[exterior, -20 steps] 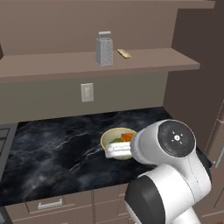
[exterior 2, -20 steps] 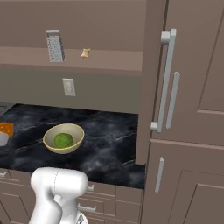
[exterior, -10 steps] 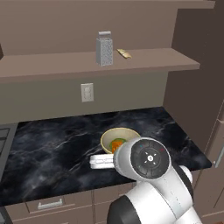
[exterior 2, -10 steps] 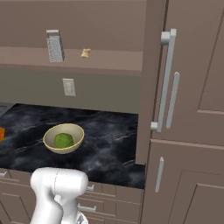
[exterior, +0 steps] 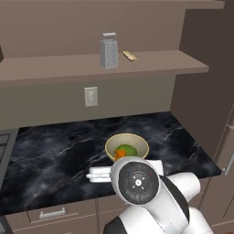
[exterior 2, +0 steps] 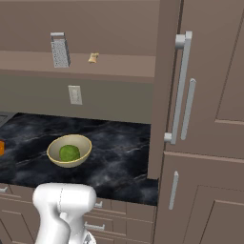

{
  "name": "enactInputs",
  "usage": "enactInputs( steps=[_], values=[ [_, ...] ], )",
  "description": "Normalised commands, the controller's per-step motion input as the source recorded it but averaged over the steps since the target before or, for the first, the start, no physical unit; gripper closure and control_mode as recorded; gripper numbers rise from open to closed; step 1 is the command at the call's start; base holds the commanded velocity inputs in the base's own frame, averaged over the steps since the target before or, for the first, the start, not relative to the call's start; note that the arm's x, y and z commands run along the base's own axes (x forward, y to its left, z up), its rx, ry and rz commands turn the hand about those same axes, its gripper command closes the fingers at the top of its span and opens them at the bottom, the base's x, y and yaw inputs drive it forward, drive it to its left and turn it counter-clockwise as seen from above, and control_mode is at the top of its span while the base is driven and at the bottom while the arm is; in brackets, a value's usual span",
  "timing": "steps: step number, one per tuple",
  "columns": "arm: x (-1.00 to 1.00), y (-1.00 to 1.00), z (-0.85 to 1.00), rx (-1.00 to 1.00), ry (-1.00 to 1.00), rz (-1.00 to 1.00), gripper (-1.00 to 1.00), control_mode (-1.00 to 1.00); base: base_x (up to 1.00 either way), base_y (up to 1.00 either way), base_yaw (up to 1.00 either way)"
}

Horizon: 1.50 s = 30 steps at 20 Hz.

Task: Pick the cheese from the fridge and the cheese grater from the cabinet and place them next to the salad bowl.

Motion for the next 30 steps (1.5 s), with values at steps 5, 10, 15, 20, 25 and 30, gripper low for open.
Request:
enactInputs(
  steps=[5,10,15,20,25,30],
  values=[
    [0.0,0.0,-0.45,0.0,-0.12,0.0,1.0,-1.0,0.0,0.0,0.0],
    [-0.02,-0.01,-0.42,0.0,-0.22,0.0,1.0,-1.0,0.0,0.0,0.0],
    [0.0,-0.03,-0.08,-0.02,-0.32,0.0,1.0,-1.0,0.0,0.0,0.0],
    [0.0,-0.15,-0.05,0.11,0.0,0.0,1.0,-1.0,0.0,0.0,0.0],
    [0.07,-0.25,-0.17,0.08,0.0,0.0,1.0,-1.0,0.0,0.0,0.0],
    [0.07,-0.02,-0.34,0.0,0.0,0.0,1.0,-1.0,0.0,0.0,0.0]
  ],
)
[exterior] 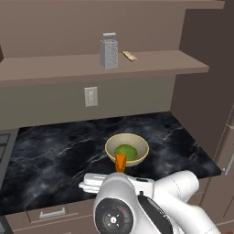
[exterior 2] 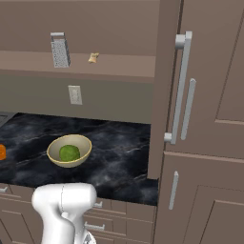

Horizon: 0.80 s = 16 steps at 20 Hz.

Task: Pick the cheese from the fridge and the cheese grater from the cabinet and place them next to the salad bowl.

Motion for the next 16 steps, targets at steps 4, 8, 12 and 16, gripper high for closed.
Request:
enactInputs(
  steps=[4,8,12,16],
  values=[
    [0.07,-0.08,-0.36,0.0,-0.02,0.0,1.0,-1.0,0.0,0.0,0.0],
    [0.18,-0.07,-0.31,0.0,0.01,0.0,1.0,-1.0,0.0,0.0,0.0],
    [0.26,-0.13,-0.22,0.01,0.09,0.0,1.0,-1.0,0.0,0.0,0.0],
    [0.1,-0.02,-0.29,0.01,0.01,0.0,1.0,-1.0,0.0,0.0,0.0]
  ],
)
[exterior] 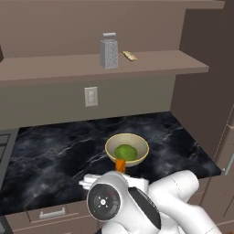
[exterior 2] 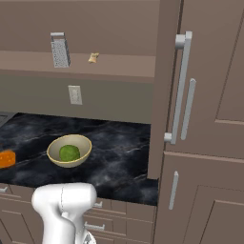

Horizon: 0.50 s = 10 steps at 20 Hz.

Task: Pick the cheese from the fridge and the cheese grater from the cabinet and place them next to the salad bowl.

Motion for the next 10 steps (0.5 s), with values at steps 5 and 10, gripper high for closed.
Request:
enactInputs(
  steps=[5,10],
  values=[
    [0.03,0.0,-0.4,0.01,0.0,0.0,1.0,-1.0,0.0,0.0,0.0],
    [0.07,0.0,-0.3,0.0,0.0,0.0,1.0,-1.0,0.0,0.0,0.0]
  ],
)
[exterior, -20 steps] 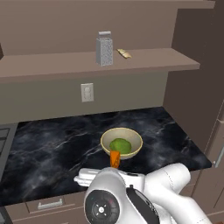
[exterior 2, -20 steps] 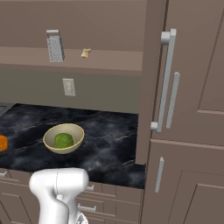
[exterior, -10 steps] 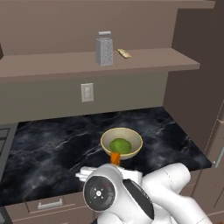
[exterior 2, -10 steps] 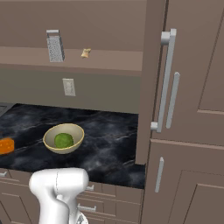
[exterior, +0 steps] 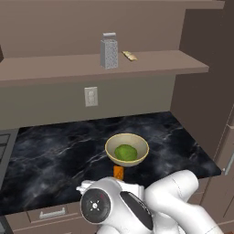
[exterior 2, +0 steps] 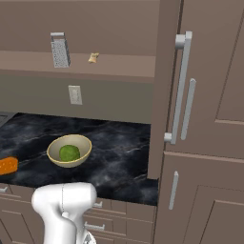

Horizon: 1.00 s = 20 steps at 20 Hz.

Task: Pick the cheese from the fridge and the cheese grater from the cabinet and place them next to the salad bowl.

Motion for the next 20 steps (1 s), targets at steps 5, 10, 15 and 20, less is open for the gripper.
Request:
enactInputs(
  steps=[5,10,15,20],
  values=[
    [0.2,0.0,-0.25,0.01,0.0,0.0,1.0,-1.0,0.0,0.0,0.0],
    [0.2,0.0,-0.35,0.03,0.0,0.0,1.0,-1.0,0.0,0.0,0.0],
    [0.22,0.0,-0.34,0.01,0.01,0.0,1.0,-1.0,0.0,0.0,0.0],
    [0.27,0.0,-0.26,0.0,0.01,0.0,1.0,-1.0,0.0,0.0,0.0]
  ],
)
